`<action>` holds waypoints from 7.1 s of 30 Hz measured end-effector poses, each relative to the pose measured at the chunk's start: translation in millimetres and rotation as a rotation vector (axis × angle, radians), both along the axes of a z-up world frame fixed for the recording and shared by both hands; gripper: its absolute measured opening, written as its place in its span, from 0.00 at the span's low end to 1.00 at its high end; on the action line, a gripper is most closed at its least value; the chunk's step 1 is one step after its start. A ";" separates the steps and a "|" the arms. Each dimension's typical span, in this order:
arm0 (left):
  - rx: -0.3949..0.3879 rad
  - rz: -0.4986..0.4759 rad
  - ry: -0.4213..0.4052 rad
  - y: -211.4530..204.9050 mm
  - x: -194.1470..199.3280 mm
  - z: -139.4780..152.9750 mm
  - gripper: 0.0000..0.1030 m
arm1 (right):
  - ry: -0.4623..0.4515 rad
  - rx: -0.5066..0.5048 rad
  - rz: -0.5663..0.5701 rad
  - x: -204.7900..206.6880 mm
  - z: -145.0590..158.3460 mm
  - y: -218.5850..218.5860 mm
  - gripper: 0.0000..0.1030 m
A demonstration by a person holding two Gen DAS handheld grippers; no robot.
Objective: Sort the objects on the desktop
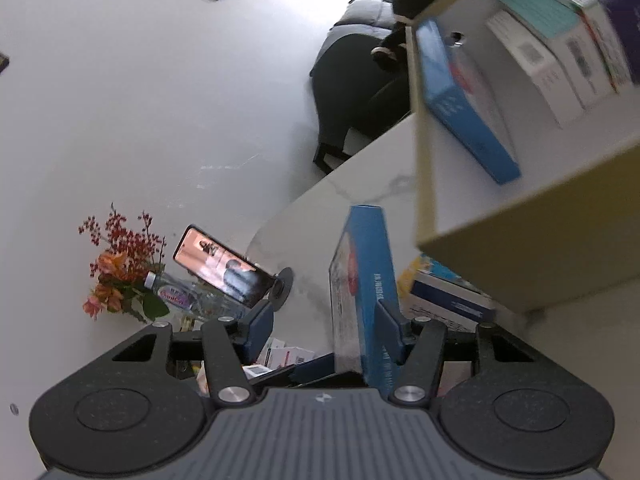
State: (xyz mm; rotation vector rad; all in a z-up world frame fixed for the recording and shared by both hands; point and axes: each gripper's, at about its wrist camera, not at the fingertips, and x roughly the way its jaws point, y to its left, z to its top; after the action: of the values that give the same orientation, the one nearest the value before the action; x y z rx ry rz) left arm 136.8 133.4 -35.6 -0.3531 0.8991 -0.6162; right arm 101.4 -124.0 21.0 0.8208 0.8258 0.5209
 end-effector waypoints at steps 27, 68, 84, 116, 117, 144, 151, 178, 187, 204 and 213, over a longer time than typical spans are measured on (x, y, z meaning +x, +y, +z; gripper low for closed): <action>-0.058 -0.078 -0.142 -0.1 -30.1 6.2 1.00 | 0.045 0.125 -0.055 -21.6 -56.1 -7.8 0.25; -0.206 -0.017 -0.183 20.8 -38.3 20.7 1.00 | -0.113 0.053 -0.332 85.3 57.7 -139.4 0.24; -0.184 -0.025 -0.166 10.8 -37.8 21.7 1.00 | -0.005 -0.282 -0.327 155.8 33.6 -103.6 0.26; -0.157 -0.050 -0.141 -3.3 -41.8 15.2 1.00 | 0.039 -0.226 -0.039 133.6 29.7 -86.7 0.58; -0.156 -0.051 -0.140 -4.3 -41.8 15.0 1.00 | 0.027 -0.269 -0.004 131.1 34.1 -82.9 0.58; -0.107 -0.032 -0.143 -18.0 -44.7 23.6 1.00 | -0.242 -1.055 0.343 117.5 16.2 8.1 0.37; -0.061 0.038 -0.155 -18.4 -48.6 29.2 1.00 | -0.312 -0.922 0.120 100.3 19.7 -15.8 0.79; 0.244 0.353 -0.195 -66.6 -67.4 16.2 1.00 | -0.431 -0.328 -0.592 -114.0 -36.4 -106.6 1.00; 0.326 0.338 -0.174 -76.9 -69.1 8.9 1.00 | -0.383 -0.364 -0.627 -137.5 -58.8 -118.8 1.00; 0.481 0.263 -0.232 -88.2 -76.2 0.2 1.00 | -0.252 -0.287 -0.575 -109.6 -93.5 -131.9 1.00; 0.601 0.139 -0.346 -128.6 -73.6 -3.4 1.00 | -0.243 -0.290 -0.578 -105.1 -93.0 -130.5 1.00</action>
State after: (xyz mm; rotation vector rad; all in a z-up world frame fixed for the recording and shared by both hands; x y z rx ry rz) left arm 63.2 4.7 -39.0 0.2272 0.6785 -0.2443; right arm -3.7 -254.5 -72.0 0.6699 0.3962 -0.0166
